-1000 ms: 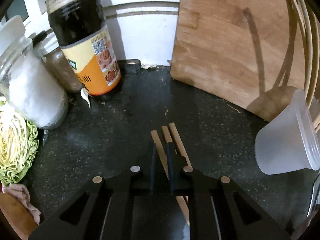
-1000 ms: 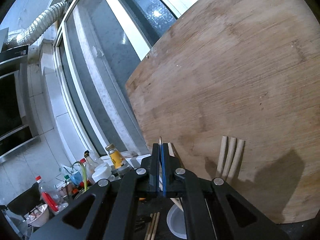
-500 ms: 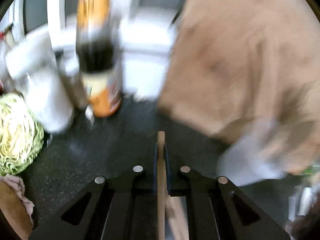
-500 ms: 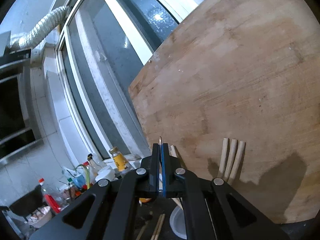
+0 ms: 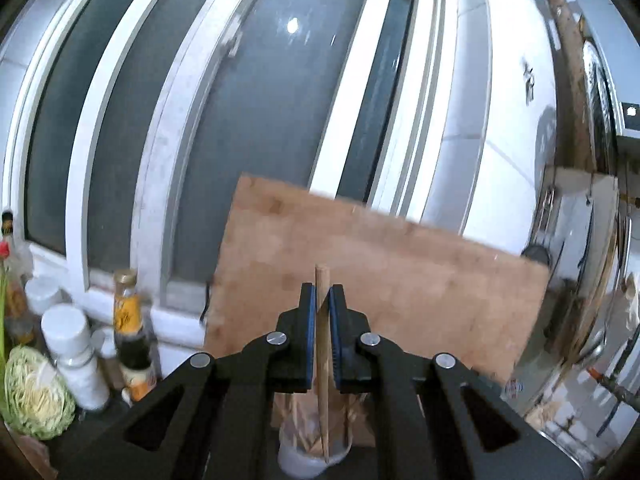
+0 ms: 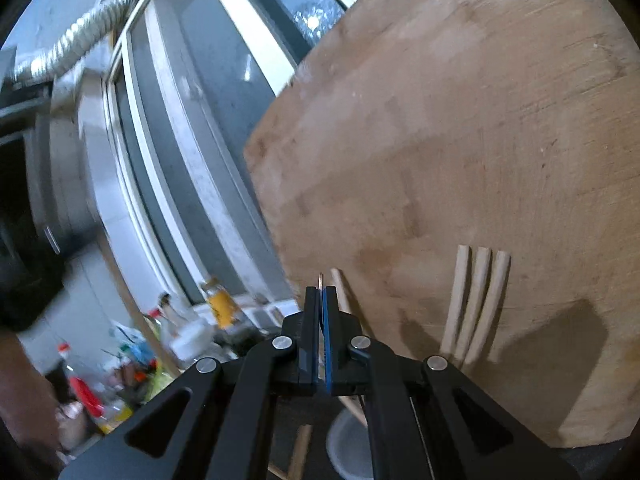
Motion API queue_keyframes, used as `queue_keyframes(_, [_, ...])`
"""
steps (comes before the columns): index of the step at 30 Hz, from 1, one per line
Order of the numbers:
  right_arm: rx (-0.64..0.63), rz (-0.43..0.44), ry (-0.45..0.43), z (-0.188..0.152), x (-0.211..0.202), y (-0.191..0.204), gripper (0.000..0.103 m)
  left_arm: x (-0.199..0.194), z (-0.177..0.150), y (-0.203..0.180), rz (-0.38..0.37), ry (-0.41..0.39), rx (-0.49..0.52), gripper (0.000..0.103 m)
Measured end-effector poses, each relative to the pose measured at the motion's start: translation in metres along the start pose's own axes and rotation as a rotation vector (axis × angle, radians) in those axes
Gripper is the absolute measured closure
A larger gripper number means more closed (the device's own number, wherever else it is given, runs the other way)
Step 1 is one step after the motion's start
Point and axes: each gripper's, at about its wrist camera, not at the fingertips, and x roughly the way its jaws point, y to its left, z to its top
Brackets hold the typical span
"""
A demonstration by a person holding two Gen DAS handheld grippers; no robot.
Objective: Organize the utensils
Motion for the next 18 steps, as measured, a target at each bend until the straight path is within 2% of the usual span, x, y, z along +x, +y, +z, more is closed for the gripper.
queue_keyframes(3, [0.043,0.022,0.022,-0.001,0.002,-0.008,0.101,0.013,0.002,-0.007,0.041,-0.044,0.014,0.097])
queue_keyframes(6, [0.075,0.051,0.025,0.0,0.001,-0.014,0.101,0.03,-0.006,0.008,0.015,-0.058,-0.039,0.097])
queue_keyframes(9, [0.079,0.047,0.034,0.0,0.004,-0.016,0.101,0.05,-0.021,0.017,0.031,-0.027,-0.069,0.097])
queue_keyframes(16, [0.063,0.03,0.06,-0.002,0.019,-0.017,0.101,0.086,-0.056,0.042,-0.016,0.068,-0.156,0.097])
queue_keyframes(18, [0.045,0.032,0.07,-0.003,0.026,-0.015,0.101,0.095,-0.063,0.05,-0.055,0.084,-0.209,0.097])
